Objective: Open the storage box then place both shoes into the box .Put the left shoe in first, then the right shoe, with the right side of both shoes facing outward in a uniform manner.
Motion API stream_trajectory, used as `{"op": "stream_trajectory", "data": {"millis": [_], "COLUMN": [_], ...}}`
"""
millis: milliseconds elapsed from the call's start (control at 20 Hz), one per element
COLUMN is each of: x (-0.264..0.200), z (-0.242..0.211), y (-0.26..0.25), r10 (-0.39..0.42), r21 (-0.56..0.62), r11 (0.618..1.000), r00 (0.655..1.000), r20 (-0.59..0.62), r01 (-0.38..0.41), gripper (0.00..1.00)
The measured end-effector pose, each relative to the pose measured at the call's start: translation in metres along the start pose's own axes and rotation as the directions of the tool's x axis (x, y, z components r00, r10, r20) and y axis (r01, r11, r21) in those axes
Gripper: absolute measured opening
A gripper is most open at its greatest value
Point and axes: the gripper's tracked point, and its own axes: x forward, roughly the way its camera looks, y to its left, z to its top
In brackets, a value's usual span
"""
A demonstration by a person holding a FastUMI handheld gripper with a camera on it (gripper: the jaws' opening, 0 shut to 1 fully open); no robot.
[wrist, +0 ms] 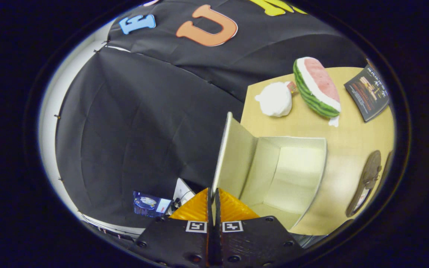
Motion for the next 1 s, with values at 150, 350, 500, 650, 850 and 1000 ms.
{"op": "stream_trajectory", "data": {"millis": [150,350,500,650,850,1000], "x": [0.034,0.070,0.089,0.093,0.084,0.069], "z": [-0.002,-0.001,0.000,0.001,0.005,0.008], "y": [0.015,0.022,0.009,0.011,-0.024,-0.060], "r10": [-0.006,-0.025,-0.101,-0.097,-0.201,-0.298], "r21": [0.026,0.060,0.060,0.046,-0.033,-0.115], "r11": [1.000,0.998,0.993,0.994,0.979,0.945], "r00": [1.000,1.000,0.995,0.995,0.979,0.950], "r20": [-0.013,-0.013,-0.001,0.016,0.040,0.088], "r01": [0.006,0.026,0.101,0.096,0.202,0.307], "gripper": [0.00,0.01,0.05,0.30,0.74,0.94]}}
